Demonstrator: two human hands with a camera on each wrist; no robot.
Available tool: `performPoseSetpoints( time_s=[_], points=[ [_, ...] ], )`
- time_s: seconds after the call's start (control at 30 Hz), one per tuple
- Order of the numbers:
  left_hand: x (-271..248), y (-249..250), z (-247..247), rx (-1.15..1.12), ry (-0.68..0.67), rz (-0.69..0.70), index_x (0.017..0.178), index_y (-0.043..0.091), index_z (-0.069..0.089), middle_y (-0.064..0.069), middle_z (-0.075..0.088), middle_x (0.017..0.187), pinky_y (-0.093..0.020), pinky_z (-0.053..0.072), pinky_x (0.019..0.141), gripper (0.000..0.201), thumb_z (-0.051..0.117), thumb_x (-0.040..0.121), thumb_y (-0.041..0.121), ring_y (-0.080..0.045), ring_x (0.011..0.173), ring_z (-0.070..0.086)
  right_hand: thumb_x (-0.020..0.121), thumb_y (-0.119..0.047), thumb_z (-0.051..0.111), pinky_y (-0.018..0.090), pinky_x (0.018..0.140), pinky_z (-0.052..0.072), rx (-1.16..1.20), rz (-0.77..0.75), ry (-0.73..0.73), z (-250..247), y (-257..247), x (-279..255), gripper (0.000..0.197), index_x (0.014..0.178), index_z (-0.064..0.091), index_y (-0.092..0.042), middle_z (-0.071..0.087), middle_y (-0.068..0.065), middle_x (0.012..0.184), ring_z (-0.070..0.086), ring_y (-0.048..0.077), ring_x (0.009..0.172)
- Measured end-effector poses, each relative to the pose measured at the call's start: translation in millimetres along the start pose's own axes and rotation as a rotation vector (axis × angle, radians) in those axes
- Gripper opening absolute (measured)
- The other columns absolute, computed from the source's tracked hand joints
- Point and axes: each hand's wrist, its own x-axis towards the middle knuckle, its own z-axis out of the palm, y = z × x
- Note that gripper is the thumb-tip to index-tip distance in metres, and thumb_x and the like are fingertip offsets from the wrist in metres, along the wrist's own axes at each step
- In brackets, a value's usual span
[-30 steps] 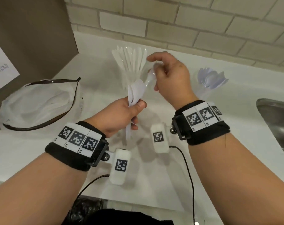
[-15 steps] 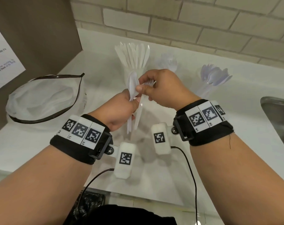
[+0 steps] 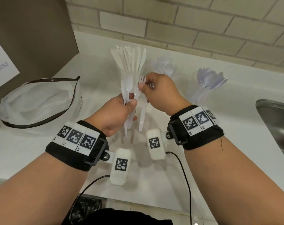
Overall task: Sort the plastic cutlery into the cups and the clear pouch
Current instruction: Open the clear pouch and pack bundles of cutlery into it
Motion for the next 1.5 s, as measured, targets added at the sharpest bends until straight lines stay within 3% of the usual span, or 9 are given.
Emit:
performPoseSetpoints(
  time_s=[0.17, 0.3, 0.43, 0.6, 0.83, 1.03, 1.17, 1.33, 1.5],
  points=[
    [4, -1, -6, -0.106, 0.178, -0.002, 0.098, 0.014, 0.06, -0.005, 0.053, 0.105, -0.035, 0.053, 0.088, 0.021, 0.04, 0.103, 0.015, -0.018, 0.089, 0.052, 0.094, -0.024, 0.056, 0.025, 0.064, 0.047, 0.064, 0.007, 0.212, -31, 7, 17, 0.012, 0.09, 0.06, -0.013, 0.055, -0.003, 0.07, 0.057, 0.02, 0.066],
    [4, 3, -14, -0.114, 0.176, 0.039, 0.095, 0.013, 0.06, -0.004, 0.053, 0.103, -0.035, 0.054, 0.088, 0.022, 0.04, 0.103, 0.015, -0.017, 0.088, 0.053, 0.092, -0.018, 0.057, 0.007, 0.06, 0.035, 0.008, -0.071, 0.485, -79, 14, 47, 0.016, 0.104, 0.064, -0.008, 0.048, -0.018, 0.073, 0.048, -0.001, 0.068],
    [4, 5, -19, -0.109, 0.189, 0.062, 0.094, 0.011, 0.061, -0.005, 0.053, 0.099, -0.033, 0.054, 0.085, 0.023, 0.04, 0.103, 0.014, -0.017, 0.086, 0.053, 0.093, -0.008, 0.048, 0.0, 0.064, 0.033, -0.005, -0.107, 0.488, -93, 28, 72, 0.018, 0.107, 0.06, -0.008, 0.051, -0.015, 0.081, 0.046, -0.007, 0.074],
    [4, 4, -24, -0.068, 0.204, 0.048, 0.095, 0.013, 0.062, -0.005, 0.054, 0.101, -0.03, 0.054, 0.081, 0.024, 0.04, 0.103, 0.017, -0.017, 0.09, 0.056, 0.091, -0.003, 0.041, 0.001, 0.069, 0.034, -0.075, -0.162, 0.413, -82, 54, 87, 0.021, 0.103, 0.058, -0.009, 0.059, 0.006, 0.1, 0.05, 0.01, 0.088],
    [4, 3, -26, -0.064, 0.215, 0.037, 0.096, 0.013, 0.062, -0.004, 0.053, 0.1, -0.028, 0.054, 0.08, 0.024, 0.04, 0.103, 0.017, -0.016, 0.09, 0.056, 0.085, 0.007, 0.042, 0.0, 0.077, 0.033, -0.029, -0.304, 0.553, -72, 67, 86, 0.024, 0.097, 0.063, 0.001, 0.051, 0.002, 0.096, 0.046, -0.022, 0.086],
    [5, 4, -28, -0.074, 0.221, 0.036, 0.095, 0.013, 0.062, -0.004, 0.053, 0.1, -0.031, 0.054, 0.084, 0.023, 0.041, 0.103, 0.018, -0.016, 0.089, 0.055, 0.089, -0.002, 0.047, 0.001, 0.068, 0.034, -0.088, -0.161, 0.354, -79, 81, 84, 0.017, 0.099, 0.055, -0.014, 0.049, 0.0, 0.102, 0.045, -0.005, 0.078],
    [4, 4, -25, -0.074, 0.214, 0.037, 0.095, 0.014, 0.062, -0.004, 0.053, 0.101, -0.03, 0.054, 0.082, 0.023, 0.041, 0.103, 0.018, -0.016, 0.089, 0.055, 0.091, -0.001, 0.046, 0.0, 0.069, 0.031, -0.12, -0.121, 0.361, -81, 89, 84, 0.015, 0.103, 0.054, -0.002, 0.042, 0.001, 0.106, 0.044, 0.014, 0.087],
    [5, 4, -22, -0.07, 0.212, 0.029, 0.094, 0.014, 0.063, -0.004, 0.053, 0.1, -0.029, 0.054, 0.08, 0.024, 0.041, 0.103, 0.019, -0.016, 0.089, 0.056, 0.092, -0.002, 0.041, 0.001, 0.067, 0.031, -0.101, -0.075, 0.471, -82, 86, 84, 0.014, 0.095, 0.043, -0.015, 0.041, 0.004, 0.106, 0.043, 0.012, 0.083],
    [5, 4, -21, -0.071, 0.22, 0.028, 0.094, 0.014, 0.062, -0.004, 0.053, 0.098, -0.028, 0.054, 0.081, 0.024, 0.041, 0.103, 0.019, -0.015, 0.088, 0.056, 0.093, -0.005, 0.039, 0.016, 0.073, 0.032, -0.212, -0.004, 0.379, -88, 71, 93, 0.023, 0.111, 0.053, -0.004, 0.045, 0.007, 0.113, 0.043, 0.015, 0.092]
  ],
)
